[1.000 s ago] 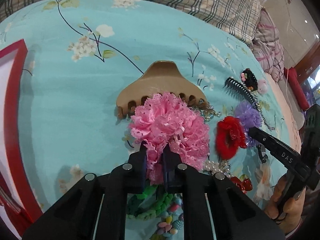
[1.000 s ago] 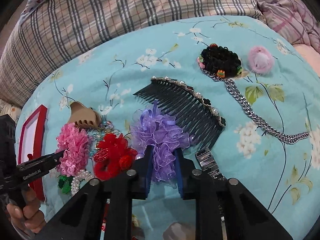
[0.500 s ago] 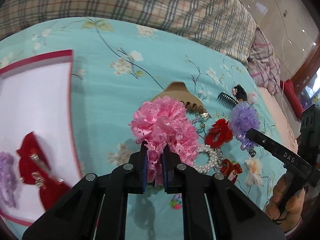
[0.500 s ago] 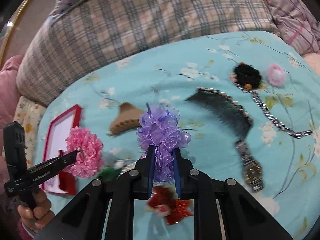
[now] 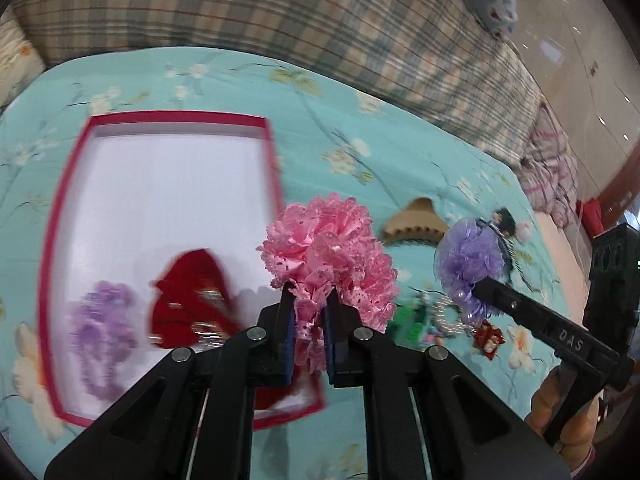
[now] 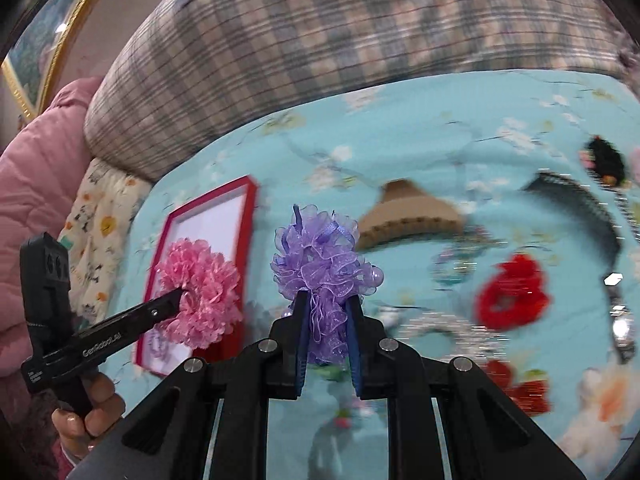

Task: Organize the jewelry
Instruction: 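Carry the pink and purple flowers into the tray and open both tools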

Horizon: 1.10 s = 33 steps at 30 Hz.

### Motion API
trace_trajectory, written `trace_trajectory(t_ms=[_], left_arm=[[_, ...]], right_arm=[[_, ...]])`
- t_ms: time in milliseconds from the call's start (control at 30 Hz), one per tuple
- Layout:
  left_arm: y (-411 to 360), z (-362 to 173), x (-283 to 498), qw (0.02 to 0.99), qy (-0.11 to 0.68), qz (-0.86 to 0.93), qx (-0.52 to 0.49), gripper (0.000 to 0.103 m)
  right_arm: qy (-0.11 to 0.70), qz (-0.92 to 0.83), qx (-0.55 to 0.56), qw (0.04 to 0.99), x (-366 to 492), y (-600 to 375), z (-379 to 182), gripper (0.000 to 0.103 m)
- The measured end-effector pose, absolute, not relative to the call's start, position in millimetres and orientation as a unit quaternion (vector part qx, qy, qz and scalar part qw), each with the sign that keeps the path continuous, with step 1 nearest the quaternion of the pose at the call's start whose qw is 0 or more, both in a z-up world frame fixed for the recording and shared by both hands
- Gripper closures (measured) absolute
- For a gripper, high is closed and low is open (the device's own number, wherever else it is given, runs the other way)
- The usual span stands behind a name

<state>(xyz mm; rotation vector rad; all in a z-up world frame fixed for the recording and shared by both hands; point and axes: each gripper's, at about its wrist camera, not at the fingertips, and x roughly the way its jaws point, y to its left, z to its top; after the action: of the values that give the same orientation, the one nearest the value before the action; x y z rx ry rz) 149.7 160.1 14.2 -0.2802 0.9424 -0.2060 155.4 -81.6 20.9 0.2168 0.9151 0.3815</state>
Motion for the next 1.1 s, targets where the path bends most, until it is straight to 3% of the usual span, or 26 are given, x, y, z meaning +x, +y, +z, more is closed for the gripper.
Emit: trace_trajectory(t_ms=[500, 1100], left_arm=[[266, 7, 168, 0.879, 0.446, -0.013, -0.166, 0.094], [290, -39, 194, 0.861, 0.48, 0.019, -0.165, 0.093]], right_arm=[[0.451, 0.264, 0.099, 0.847, 197, 41, 2, 0.087], [0.497, 0.255, 0.058, 0.827, 237, 88, -45, 0.084]])
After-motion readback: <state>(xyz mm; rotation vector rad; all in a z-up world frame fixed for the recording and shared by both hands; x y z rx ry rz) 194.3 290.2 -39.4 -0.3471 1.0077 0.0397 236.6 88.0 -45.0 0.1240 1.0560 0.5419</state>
